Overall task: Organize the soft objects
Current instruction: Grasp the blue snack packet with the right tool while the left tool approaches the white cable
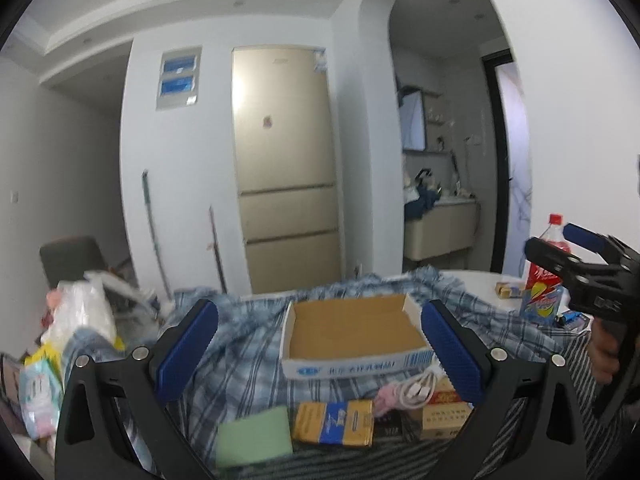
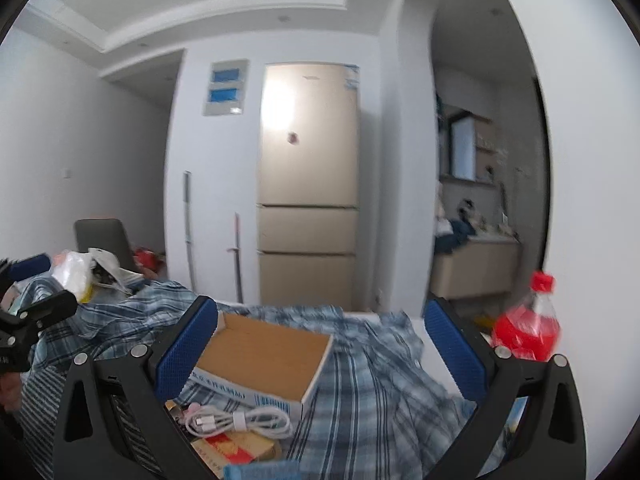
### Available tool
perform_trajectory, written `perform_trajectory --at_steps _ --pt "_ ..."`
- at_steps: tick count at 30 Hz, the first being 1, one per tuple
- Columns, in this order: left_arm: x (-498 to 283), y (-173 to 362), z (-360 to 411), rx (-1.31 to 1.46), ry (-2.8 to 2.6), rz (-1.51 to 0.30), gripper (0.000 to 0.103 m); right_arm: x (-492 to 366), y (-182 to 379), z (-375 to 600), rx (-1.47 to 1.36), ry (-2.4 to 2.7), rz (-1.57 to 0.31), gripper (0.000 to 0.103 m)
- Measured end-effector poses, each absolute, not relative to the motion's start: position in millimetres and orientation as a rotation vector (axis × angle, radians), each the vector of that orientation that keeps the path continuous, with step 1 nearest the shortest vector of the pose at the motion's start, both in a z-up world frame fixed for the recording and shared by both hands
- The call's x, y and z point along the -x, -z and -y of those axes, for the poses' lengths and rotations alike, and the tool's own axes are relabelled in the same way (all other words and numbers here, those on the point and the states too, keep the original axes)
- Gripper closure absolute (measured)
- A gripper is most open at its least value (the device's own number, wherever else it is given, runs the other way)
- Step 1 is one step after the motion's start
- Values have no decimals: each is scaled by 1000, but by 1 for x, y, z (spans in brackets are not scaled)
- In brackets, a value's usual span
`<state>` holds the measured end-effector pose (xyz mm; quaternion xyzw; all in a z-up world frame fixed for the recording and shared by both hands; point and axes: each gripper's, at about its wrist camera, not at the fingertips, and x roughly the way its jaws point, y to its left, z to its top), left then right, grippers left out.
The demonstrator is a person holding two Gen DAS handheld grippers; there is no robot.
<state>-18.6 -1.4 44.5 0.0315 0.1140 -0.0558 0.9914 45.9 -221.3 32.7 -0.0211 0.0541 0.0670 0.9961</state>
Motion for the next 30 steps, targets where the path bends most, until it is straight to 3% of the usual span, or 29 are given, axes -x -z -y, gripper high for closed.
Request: perform_trajectory --at_steps 18,30 --pt "6 10 1 11 191 -448 0 -101 53 226 61 -552 -789 8" --pt "0 18 22 -80 213 -486 0 -140 92 221 141 -631 -1020 8"
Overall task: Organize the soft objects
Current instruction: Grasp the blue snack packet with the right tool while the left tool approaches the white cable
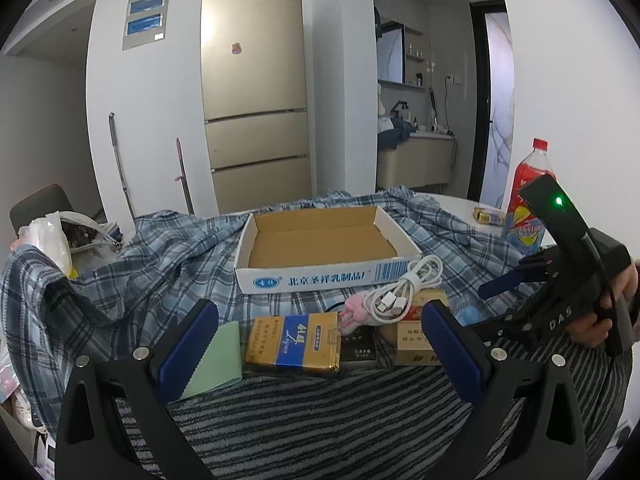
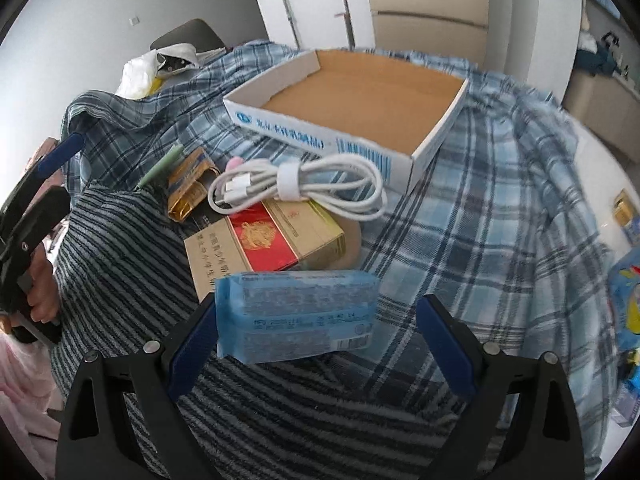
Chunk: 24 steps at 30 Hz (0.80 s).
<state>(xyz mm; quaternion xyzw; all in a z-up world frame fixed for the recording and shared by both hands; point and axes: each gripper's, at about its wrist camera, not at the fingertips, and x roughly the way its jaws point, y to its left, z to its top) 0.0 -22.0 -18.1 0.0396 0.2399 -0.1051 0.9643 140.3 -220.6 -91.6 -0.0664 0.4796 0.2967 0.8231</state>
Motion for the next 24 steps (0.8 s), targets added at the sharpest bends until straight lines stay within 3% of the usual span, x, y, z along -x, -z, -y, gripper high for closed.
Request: perform_trajectory --at_steps 3,7,14,19,24 --pt "-2 21 22 -80 210 -499 0 -153 100 224 91 -716 -1077 8" --pt "-2 21 22 -77 222 -496 0 -164 106 233 43 -721 -1101 19" --pt "0 20 25 -92 228 -489 0 -163 105 238 29 -746 -1122 27" --pt "5 17 32 -159 243 -485 0 -145 88 243 40 -706 -1044 28" --pt "0 7 44 -257 353 -485 0 -116 53 245 108 -611 -804 28"
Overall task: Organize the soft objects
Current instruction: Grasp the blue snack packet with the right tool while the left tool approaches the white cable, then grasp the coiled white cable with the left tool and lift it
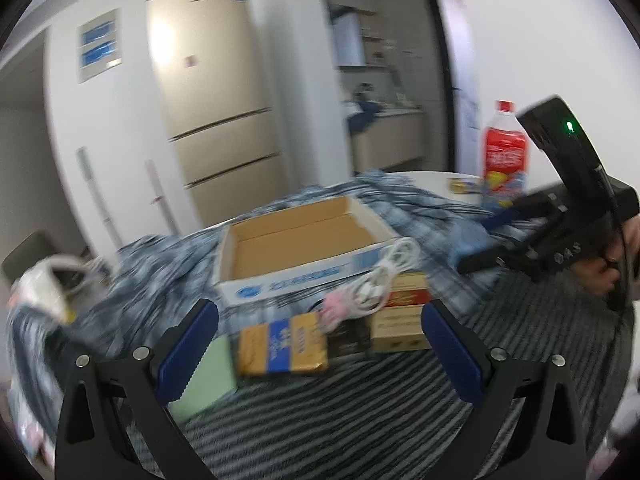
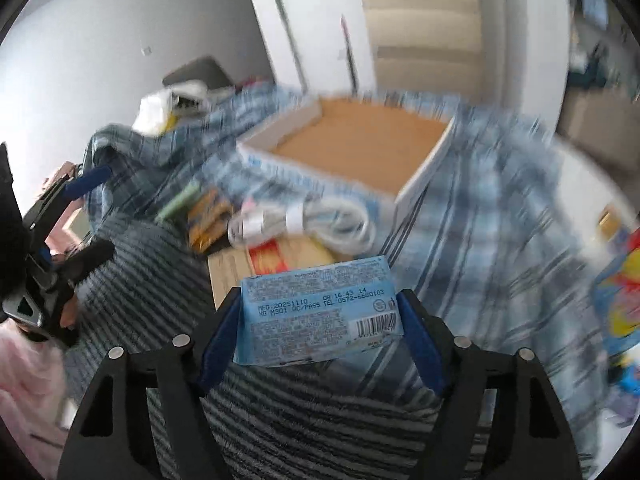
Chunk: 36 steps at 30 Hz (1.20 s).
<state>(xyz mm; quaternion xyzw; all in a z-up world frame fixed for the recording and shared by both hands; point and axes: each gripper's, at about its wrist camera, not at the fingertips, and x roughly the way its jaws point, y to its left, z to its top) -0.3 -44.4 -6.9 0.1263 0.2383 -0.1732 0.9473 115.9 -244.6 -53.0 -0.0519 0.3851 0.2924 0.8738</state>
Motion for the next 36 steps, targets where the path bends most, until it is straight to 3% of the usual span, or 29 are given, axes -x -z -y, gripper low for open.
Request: perform_trajectory --at_steps 3,6,10,14,18,22,24,25,32,36 --pt "-16 -2 50 -306 393 -456 1 -105 36 249 96 -542 -667 28" --pt "-44 -3 60 -304 483 -517 14 -102 25 258 39 -455 -546 28" --pt "-80 8 71 -224 570 -633 15 -103 23 257 51 -353 -453 28" --pt "-97 25 87 -251 606 -675 28 -112 30 267 13 -344 -472 28" --pt "-109 40 102 -288 631 -706 30 -121 37 272 -14 -351 -507 28" --pt "-124 50 108 -271 671 -778 41 -119 43 270 -11 -358 -520 28" --pt "-132 55 108 -251 664 -813 60 -118 45 269 -12 -363 -522 28" --pt "-136 57 107 -231 658 -835 64 -118 45 269 -13 -369 -525 28" --pt "-137 62 108 -220 693 -876 65 -118 48 268 -19 -385 -537 28" --pt "-135 62 112 -233 698 -886 77 -121 49 267 -20 -386 -547 28"
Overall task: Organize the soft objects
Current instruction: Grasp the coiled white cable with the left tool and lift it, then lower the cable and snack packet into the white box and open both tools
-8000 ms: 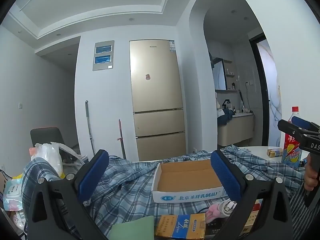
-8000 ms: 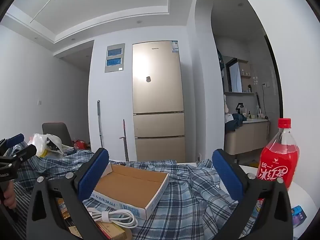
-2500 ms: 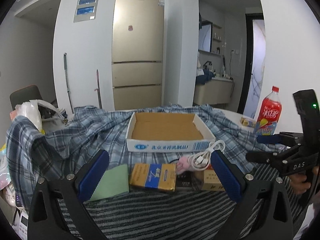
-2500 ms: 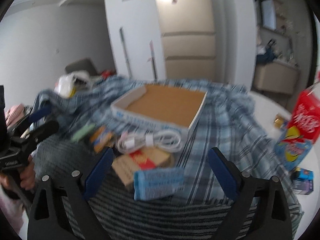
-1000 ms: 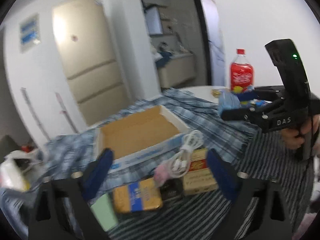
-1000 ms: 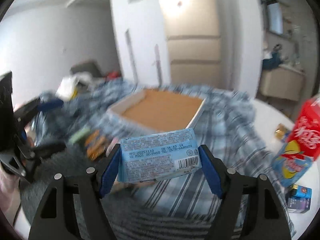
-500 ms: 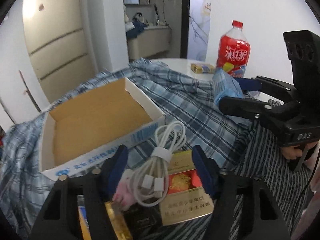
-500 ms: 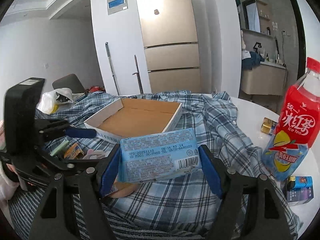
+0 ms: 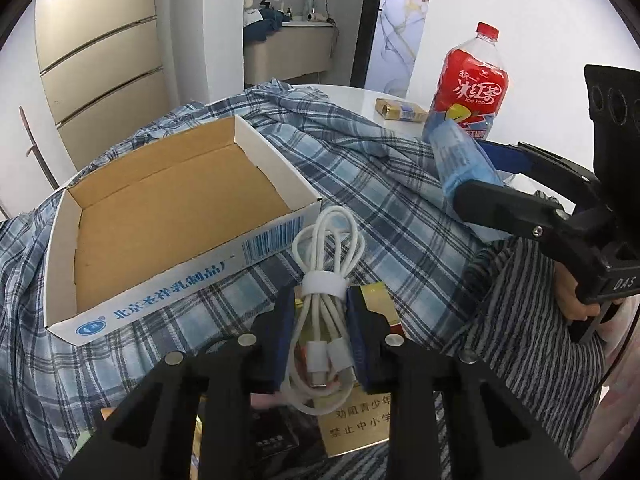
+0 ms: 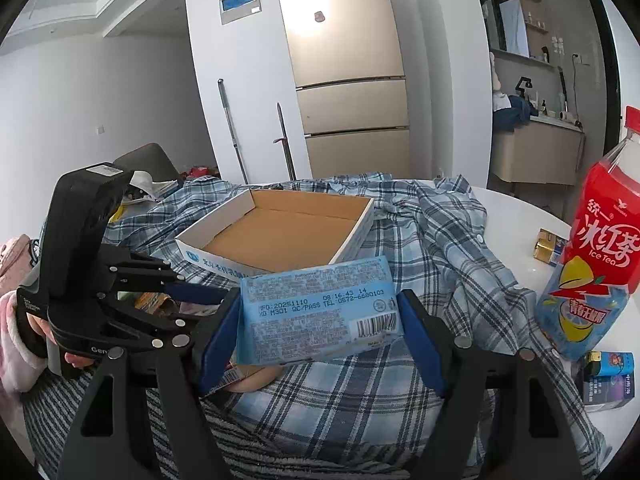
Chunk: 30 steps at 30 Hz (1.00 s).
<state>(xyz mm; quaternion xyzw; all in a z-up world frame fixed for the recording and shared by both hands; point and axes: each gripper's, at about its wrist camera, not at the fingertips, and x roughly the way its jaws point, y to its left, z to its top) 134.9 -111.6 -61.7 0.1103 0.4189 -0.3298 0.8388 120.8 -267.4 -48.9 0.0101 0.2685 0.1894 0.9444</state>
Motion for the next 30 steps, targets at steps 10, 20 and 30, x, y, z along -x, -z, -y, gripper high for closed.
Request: perform_trajectory --at_steps 10,20,30 --pt "-100 16 92 -199 593 -738 79 -113 40 270 -8 -344 -503 28" --pt "-99 -46 74 -160 378 -593 79 -96 -21 251 15 -264 -377 28" --pt "-151 -69 51 -32 205 -495 79 -199 -15 226 -112 -317 -558 28"
